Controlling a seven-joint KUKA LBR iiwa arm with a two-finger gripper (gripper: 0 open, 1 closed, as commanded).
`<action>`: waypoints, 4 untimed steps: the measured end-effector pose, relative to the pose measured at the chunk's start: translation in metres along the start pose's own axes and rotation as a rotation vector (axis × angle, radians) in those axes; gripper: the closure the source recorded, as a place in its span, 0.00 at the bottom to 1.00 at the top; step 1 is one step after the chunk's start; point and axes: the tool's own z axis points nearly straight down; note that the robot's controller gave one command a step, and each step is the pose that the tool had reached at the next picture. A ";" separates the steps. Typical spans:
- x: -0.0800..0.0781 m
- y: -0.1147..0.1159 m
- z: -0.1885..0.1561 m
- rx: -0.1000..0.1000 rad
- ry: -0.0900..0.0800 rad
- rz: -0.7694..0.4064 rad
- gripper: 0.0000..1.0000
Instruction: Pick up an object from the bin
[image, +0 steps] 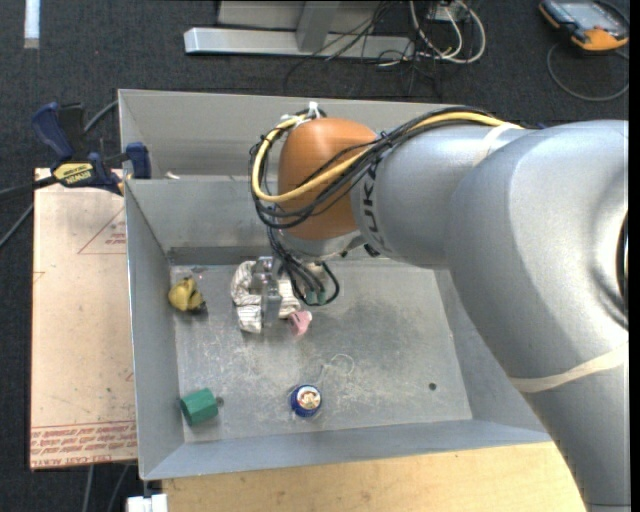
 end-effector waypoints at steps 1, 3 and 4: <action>0.002 0.000 -0.020 0.002 0.008 0.000 1.00; 0.000 0.000 -0.049 0.001 0.002 0.000 1.00; 0.001 0.000 -0.061 0.001 0.003 0.000 1.00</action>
Offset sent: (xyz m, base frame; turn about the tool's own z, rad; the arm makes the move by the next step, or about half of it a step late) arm 0.0000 0.0000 0.0527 0.0000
